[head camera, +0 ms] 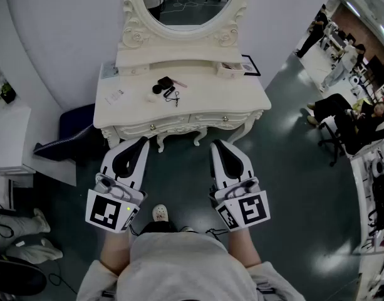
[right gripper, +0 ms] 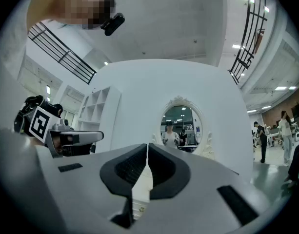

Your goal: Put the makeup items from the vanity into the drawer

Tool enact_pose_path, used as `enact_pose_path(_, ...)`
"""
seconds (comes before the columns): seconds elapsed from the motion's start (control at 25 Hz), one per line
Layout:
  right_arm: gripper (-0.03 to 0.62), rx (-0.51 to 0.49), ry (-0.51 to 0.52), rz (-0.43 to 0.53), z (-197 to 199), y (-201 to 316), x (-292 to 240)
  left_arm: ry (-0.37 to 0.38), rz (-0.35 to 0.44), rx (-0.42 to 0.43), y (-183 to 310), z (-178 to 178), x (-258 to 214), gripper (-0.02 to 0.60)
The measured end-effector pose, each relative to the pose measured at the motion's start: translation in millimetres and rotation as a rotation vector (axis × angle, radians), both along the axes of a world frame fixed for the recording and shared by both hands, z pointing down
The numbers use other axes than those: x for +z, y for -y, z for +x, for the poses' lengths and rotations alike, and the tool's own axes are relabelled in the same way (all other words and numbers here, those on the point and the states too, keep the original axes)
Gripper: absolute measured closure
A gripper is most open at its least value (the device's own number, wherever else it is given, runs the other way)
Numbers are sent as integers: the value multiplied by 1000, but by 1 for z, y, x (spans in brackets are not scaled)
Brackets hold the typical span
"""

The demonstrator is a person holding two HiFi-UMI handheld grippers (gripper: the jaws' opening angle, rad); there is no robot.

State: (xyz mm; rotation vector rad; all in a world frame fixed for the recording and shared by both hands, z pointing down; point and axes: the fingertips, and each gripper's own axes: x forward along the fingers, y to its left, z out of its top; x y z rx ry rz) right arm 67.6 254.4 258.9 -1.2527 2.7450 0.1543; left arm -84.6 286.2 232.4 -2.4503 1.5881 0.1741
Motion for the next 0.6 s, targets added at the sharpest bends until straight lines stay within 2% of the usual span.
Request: enact_pose_path(0.6,569,36,16,12,-25,34,0,-5,12,39,38,-26,0,567)
